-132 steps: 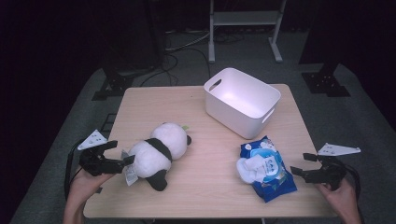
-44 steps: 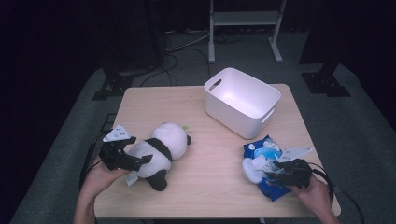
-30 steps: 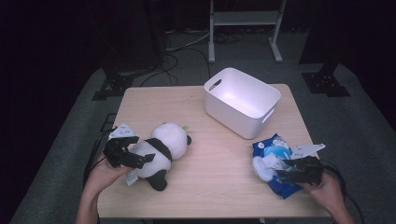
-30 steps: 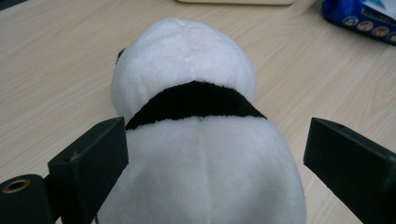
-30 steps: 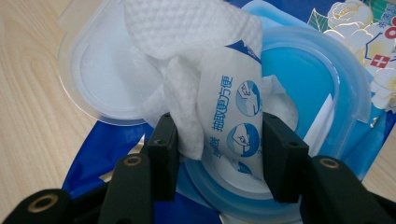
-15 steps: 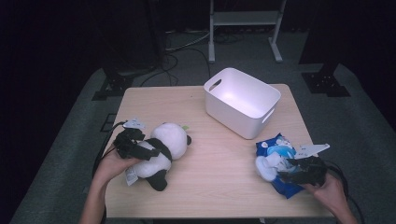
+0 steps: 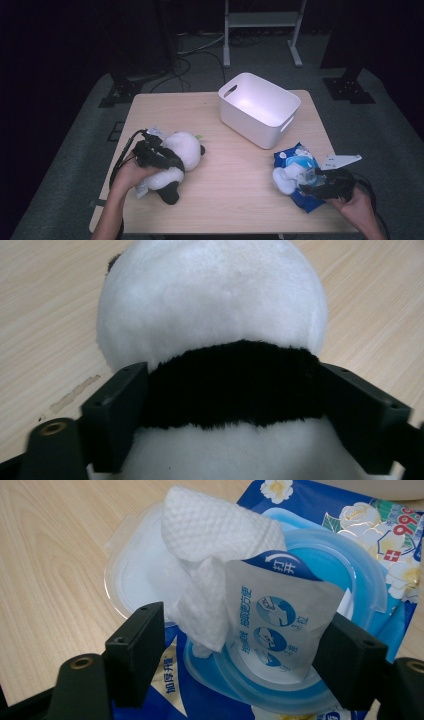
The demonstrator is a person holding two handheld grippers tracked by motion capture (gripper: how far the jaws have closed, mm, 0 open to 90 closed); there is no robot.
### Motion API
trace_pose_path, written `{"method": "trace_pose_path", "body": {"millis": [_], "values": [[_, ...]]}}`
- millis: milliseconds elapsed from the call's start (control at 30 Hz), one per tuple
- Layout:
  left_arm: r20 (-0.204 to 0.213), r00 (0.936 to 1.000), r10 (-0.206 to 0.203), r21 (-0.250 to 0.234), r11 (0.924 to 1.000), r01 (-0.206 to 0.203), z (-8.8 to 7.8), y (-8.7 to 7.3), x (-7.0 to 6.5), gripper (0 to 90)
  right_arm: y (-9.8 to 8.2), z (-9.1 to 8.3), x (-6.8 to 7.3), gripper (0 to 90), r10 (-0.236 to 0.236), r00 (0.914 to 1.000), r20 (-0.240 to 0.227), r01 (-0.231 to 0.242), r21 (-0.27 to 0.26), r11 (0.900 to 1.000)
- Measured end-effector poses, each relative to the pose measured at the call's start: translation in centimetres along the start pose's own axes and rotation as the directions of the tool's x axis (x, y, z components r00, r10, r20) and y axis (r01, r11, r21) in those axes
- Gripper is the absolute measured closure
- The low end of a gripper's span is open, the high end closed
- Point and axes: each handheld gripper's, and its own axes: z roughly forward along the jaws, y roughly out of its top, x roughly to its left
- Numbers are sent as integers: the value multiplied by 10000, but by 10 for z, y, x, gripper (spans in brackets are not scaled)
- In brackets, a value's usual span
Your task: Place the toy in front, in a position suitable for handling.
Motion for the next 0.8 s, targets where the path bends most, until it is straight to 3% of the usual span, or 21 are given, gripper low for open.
{"method": "trace_pose_path", "body": {"millis": [100, 200, 400, 500, 800], "values": [[0, 9999, 103, 44, 9999, -103, 0, 0, 1, 249, 0, 0, 1, 247, 36, 10000, 9, -36, -24, 10000], [-51, 9996, 269, -43, 9996, -269, -2, -1, 2, 352, 1, 0, 0, 246, 56, 10000, -11, -56, -77, 10000], [-135, 9955, 936, -348, 9950, -940, -7, -4, 0, 531, 3, -4, -1, 235, 159, 9998, -78, -162, -456, 9988], [-66, 9922, 1247, -451, 9911, -1249, -10, -4, 1, 549, 5, -4, -2, 235, 171, 9998, -102, -177, -541, 9984], [452, 9866, 1565, -625, 9862, -1536, -17, -5, 6, 569, 7, -8, -5, 235, 281, 9995, -169, -294, -789, 9964]]}}
